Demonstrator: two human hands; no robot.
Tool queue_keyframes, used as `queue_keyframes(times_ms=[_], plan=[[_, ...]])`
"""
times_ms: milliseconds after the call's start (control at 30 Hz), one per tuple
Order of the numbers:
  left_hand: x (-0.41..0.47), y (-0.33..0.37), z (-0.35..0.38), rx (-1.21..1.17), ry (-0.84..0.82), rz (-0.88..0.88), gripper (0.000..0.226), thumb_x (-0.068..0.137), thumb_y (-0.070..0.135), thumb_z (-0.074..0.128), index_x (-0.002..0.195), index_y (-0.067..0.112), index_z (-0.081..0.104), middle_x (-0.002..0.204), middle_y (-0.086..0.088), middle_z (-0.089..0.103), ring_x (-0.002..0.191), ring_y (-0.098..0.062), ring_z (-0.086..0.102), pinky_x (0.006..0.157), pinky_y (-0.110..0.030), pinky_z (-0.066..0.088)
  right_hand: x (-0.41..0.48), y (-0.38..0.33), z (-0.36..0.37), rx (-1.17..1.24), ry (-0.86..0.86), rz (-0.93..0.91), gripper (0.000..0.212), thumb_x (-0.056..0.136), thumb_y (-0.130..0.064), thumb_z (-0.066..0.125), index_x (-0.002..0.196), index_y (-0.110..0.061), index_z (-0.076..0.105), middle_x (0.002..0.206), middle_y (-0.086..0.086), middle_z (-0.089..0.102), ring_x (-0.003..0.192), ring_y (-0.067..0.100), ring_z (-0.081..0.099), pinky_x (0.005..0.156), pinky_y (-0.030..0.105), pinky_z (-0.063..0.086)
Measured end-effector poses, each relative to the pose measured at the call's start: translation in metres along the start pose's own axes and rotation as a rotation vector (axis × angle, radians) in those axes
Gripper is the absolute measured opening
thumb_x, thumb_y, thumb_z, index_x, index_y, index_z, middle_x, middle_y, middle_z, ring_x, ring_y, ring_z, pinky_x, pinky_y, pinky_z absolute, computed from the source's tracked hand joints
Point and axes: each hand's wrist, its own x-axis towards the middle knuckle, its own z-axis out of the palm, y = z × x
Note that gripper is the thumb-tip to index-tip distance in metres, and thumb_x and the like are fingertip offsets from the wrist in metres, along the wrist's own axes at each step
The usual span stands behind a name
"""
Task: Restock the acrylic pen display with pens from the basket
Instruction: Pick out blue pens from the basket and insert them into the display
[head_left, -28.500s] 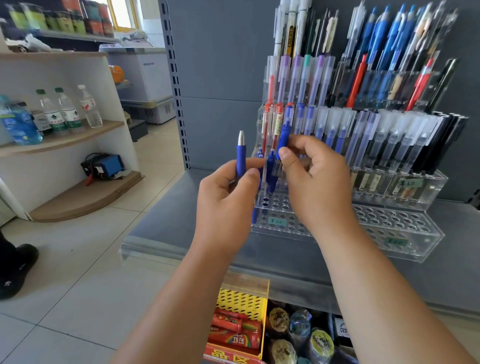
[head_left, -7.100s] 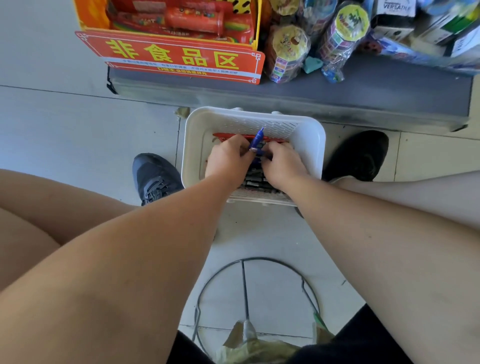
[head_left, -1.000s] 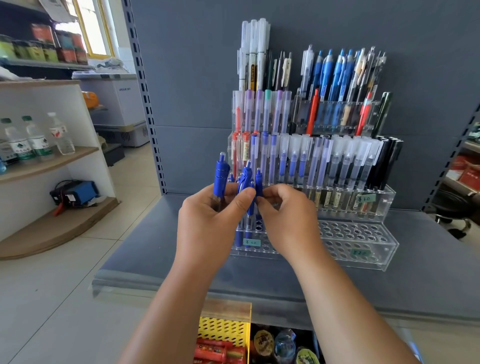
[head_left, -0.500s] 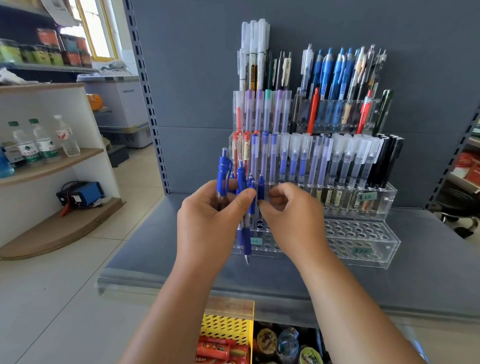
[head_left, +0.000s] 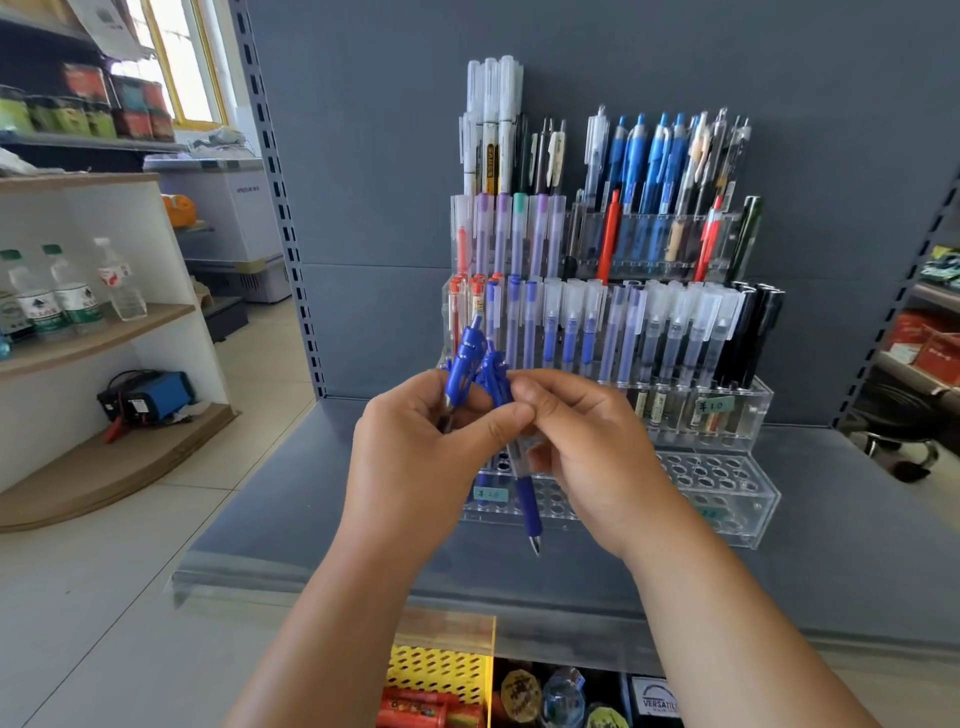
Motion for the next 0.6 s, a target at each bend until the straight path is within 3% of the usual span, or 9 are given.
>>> queue_keyframes(times_ms=[100,200,333,367,467,600], plan=[[0.0003,-0.0009,0.0004,0.026,-0.023,0.023,0.03,0.072,0.033,0.085,0.069,0.01,0.065,0.053,0.0,0.054,0.051,-0.011,0.04,0.053,-0.028,0.041,-0.0008,0.0,-0.0031,0.0,-0.036,0.044,0.024,0.094,-0.03,0.061,0.079,-0.032,0.079,0.071,-0.009,0.069,0.066,0.004,0.06,0.062,0.031,0.043],[0.0004,-0.0022,0.0015,0.091,0.001,0.027,0.032,0.07,0.038,0.085,0.065,0.015,0.063,0.051,0.011,0.053,0.05,-0.007,0.04,0.052,-0.023,0.041,-0.0022,-0.0026,-0.0049,-0.064,-0.077,0.018,0.025,0.087,-0.043,0.061,0.088,-0.026,0.079,0.085,0.0,0.075,0.079,0.013,0.067,0.063,0.03,0.046],[0.0017,-0.0061,0.002,0.18,0.004,0.036,0.028,0.071,0.042,0.084,0.07,0.023,0.064,0.052,0.011,0.051,0.048,-0.006,0.037,0.048,-0.018,0.035,0.0014,-0.0031,-0.0079,-0.155,-0.021,-0.049,0.016,0.096,-0.024,0.062,0.093,-0.024,0.078,0.092,0.007,0.076,0.087,0.033,0.068,0.061,0.029,0.048],[0.0021,-0.0069,0.0024,0.193,-0.012,0.039,0.026,0.072,0.041,0.084,0.072,0.024,0.064,0.053,0.01,0.051,0.048,-0.006,0.038,0.048,-0.019,0.035,0.0024,-0.0048,-0.0087,-0.164,-0.015,-0.066,0.017,0.097,-0.022,0.061,0.091,-0.024,0.077,0.088,0.007,0.076,0.08,0.033,0.066,0.06,0.029,0.047],[0.0008,-0.0081,0.0045,0.217,-0.055,0.039,0.02,0.078,0.032,0.081,0.072,0.026,0.064,0.05,0.011,0.047,0.046,-0.005,0.036,0.046,-0.017,0.032,0.0031,-0.0091,-0.0091,-0.167,-0.009,-0.083,0.022,0.099,-0.017,0.057,0.088,-0.025,0.074,0.074,-0.003,0.074,0.067,0.008,0.065,0.058,0.018,0.047],[-0.0017,-0.0075,0.007,0.1,-0.063,-0.029,0.009,0.085,0.028,0.075,0.078,0.026,0.07,0.056,0.002,0.057,0.049,-0.011,0.051,0.046,-0.021,0.044,0.004,-0.0048,-0.0072,-0.161,0.004,-0.079,0.025,0.101,-0.021,0.054,0.091,-0.029,0.075,0.081,-0.004,0.075,0.074,0.013,0.067,0.059,0.025,0.052]])
